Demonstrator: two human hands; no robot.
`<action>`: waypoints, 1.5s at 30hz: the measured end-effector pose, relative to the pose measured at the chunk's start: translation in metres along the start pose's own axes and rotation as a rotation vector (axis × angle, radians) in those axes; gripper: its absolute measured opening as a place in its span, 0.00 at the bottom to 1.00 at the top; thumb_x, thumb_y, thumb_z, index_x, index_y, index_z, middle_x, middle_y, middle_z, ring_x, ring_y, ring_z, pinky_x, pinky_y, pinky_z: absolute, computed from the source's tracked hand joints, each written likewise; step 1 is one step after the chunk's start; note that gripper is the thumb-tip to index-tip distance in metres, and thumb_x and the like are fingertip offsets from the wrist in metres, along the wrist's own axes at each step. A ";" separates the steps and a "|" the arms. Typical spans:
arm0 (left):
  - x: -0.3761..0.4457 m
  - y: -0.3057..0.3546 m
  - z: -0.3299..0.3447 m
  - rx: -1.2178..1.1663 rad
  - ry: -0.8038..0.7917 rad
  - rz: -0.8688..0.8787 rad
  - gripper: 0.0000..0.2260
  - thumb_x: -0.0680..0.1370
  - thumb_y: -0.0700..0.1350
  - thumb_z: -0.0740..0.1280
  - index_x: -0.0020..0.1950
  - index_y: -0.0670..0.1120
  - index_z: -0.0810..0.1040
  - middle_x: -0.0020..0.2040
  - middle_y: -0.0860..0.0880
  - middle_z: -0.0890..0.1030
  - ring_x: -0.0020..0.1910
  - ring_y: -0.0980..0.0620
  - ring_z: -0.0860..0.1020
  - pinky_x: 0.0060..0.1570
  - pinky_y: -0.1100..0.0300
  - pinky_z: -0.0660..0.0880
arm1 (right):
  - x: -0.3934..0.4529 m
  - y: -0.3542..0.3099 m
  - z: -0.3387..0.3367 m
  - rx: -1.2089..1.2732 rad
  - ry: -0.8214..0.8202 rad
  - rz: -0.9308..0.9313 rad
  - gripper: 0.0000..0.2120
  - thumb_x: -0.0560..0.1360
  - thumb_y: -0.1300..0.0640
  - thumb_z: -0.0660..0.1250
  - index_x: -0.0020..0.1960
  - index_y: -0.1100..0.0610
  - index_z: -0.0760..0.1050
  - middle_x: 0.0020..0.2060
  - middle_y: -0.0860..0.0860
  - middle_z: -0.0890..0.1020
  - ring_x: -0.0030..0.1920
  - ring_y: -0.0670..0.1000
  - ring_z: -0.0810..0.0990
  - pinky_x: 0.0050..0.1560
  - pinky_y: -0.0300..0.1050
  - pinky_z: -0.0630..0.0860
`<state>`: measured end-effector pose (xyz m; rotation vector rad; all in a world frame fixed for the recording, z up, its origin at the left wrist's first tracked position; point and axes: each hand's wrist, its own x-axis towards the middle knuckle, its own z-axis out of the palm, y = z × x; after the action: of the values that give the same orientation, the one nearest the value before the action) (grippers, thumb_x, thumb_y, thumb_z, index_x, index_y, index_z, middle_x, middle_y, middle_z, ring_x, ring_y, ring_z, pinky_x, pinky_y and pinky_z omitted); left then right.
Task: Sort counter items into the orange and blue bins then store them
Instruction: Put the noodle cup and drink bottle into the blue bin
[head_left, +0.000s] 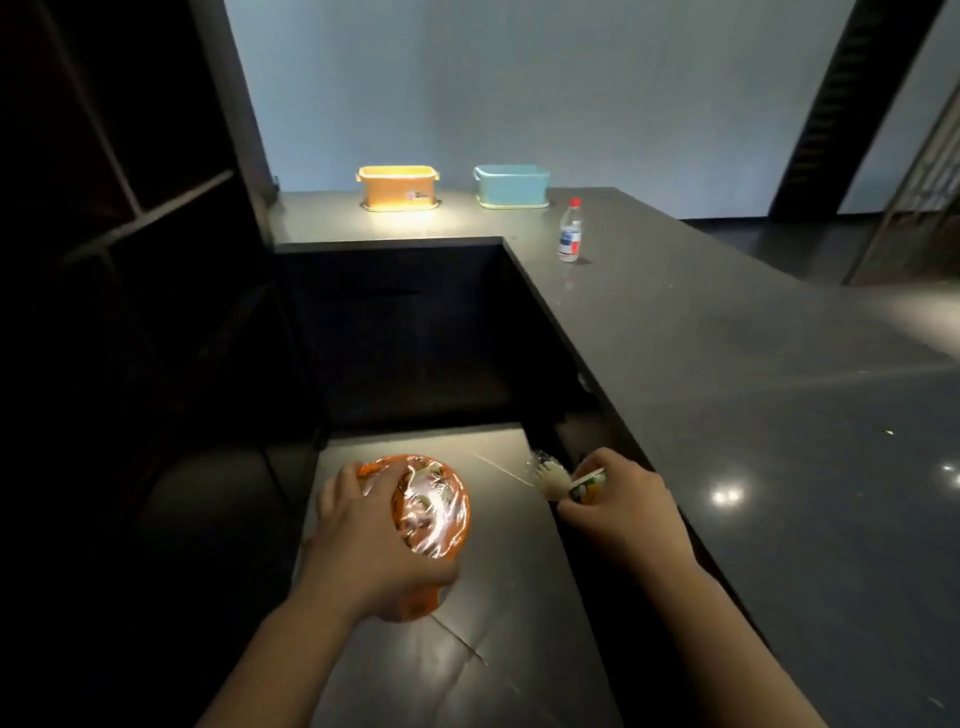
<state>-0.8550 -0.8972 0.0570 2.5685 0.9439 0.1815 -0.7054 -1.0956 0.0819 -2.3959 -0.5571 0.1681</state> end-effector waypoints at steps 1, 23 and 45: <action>0.015 -0.011 -0.007 0.000 0.012 -0.010 0.55 0.47 0.72 0.67 0.72 0.64 0.53 0.72 0.52 0.54 0.73 0.46 0.52 0.65 0.45 0.66 | 0.015 -0.014 0.011 0.008 -0.007 -0.014 0.11 0.64 0.49 0.72 0.45 0.48 0.74 0.37 0.45 0.80 0.39 0.48 0.79 0.39 0.46 0.79; 0.405 -0.005 -0.008 0.049 -0.040 -0.019 0.55 0.48 0.76 0.66 0.72 0.65 0.52 0.74 0.51 0.53 0.72 0.46 0.53 0.69 0.45 0.59 | 0.409 -0.095 0.081 -0.057 -0.068 -0.080 0.11 0.67 0.51 0.72 0.46 0.47 0.72 0.38 0.45 0.78 0.36 0.40 0.73 0.30 0.35 0.63; 0.894 -0.057 -0.075 0.021 0.034 0.037 0.53 0.49 0.75 0.68 0.71 0.64 0.56 0.71 0.51 0.57 0.70 0.47 0.58 0.65 0.47 0.63 | 0.850 -0.228 0.192 -0.036 0.014 -0.030 0.12 0.63 0.48 0.72 0.41 0.46 0.71 0.35 0.44 0.78 0.36 0.43 0.77 0.30 0.39 0.68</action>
<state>-0.2248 -0.2572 0.0894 2.6110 0.9150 0.2282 -0.0687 -0.4582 0.0987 -2.4204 -0.5942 0.1296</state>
